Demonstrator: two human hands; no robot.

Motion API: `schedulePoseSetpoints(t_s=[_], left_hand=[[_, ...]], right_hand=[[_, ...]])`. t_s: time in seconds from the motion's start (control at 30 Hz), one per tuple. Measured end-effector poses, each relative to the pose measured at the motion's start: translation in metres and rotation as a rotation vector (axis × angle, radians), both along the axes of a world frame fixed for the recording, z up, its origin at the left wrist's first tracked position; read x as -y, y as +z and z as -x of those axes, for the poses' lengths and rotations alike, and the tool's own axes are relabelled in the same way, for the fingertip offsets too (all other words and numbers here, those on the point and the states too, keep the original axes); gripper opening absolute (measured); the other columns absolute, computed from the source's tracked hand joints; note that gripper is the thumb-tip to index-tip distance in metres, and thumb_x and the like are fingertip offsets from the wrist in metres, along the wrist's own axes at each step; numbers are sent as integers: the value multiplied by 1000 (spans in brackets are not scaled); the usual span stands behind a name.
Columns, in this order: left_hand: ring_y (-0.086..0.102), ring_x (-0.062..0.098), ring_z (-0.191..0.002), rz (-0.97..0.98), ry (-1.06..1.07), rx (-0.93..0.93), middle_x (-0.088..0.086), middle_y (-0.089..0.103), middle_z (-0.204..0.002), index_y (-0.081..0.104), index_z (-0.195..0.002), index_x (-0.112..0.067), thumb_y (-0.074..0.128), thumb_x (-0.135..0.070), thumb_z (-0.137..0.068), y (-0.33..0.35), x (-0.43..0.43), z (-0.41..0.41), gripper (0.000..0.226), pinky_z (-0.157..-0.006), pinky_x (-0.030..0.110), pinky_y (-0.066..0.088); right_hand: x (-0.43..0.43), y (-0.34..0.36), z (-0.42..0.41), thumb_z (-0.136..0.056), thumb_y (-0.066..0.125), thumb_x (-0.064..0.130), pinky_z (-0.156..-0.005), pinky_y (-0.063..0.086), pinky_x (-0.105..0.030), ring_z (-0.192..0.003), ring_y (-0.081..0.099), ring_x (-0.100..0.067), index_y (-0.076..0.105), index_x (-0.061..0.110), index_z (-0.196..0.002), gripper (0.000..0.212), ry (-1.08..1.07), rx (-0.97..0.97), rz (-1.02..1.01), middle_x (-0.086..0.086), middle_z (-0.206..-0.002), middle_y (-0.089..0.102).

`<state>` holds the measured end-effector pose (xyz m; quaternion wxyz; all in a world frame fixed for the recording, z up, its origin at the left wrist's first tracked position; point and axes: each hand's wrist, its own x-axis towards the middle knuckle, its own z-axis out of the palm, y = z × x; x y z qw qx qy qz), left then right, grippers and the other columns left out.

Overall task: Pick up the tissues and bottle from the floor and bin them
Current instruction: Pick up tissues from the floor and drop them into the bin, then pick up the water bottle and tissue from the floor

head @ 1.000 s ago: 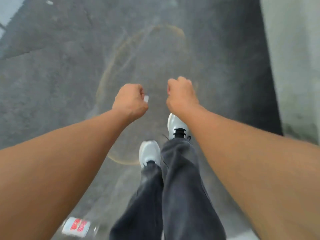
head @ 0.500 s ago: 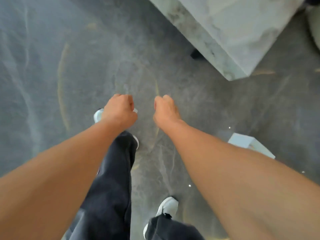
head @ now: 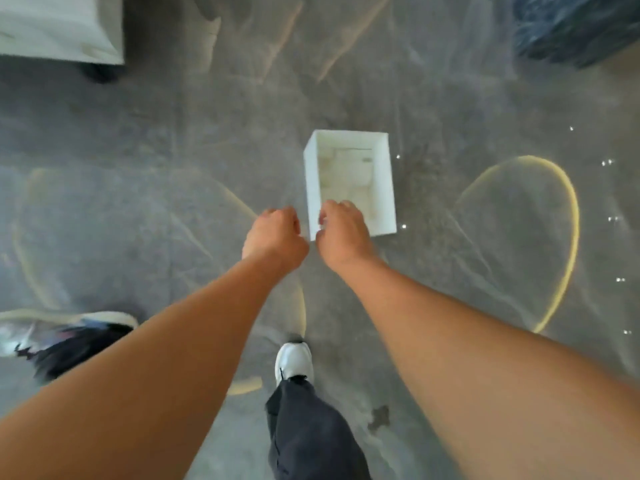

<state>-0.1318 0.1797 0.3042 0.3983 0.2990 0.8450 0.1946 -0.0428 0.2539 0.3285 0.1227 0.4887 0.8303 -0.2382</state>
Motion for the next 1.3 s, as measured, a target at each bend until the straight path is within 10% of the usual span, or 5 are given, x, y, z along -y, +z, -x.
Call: schedulePoseSetpoints(t_s=[0.43, 0.77, 1.3], left_hand=[[46, 31, -126, -69, -199, -42, 6, 24, -151, 21, -145, -20, 65, -5, -69, -136, -135, -81, 89, -81, 31, 43], [55, 35, -107, 77, -137, -148, 14, 42, -129, 47, -124, -8, 57, 1, -73, -114, -105, -31, 53, -80, 36, 48], [50, 37, -113, 214, -52, -229, 12, 44, -125, 46, -124, -14, 56, -6, -71, -31, 101, 211, 54, -87, 52, 52]], right_hand=[[-117, -131, -120, -82, 55, 3, -100, 43, -29, -124, 52, -28, 47, 24, -140, 62, -242, -123, -22, -9, -134, 56], [-130, -113, -136, -80, 47, -6, -86, 44, -22, -117, 58, -24, 56, 14, -127, 52, -508, -239, 86, -9, -129, 60], [11, -66, 169, -82, 56, 7, -97, 47, -39, -115, 56, -36, 54, 15, -128, 47, 354, 19, 156, -17, -123, 60]])
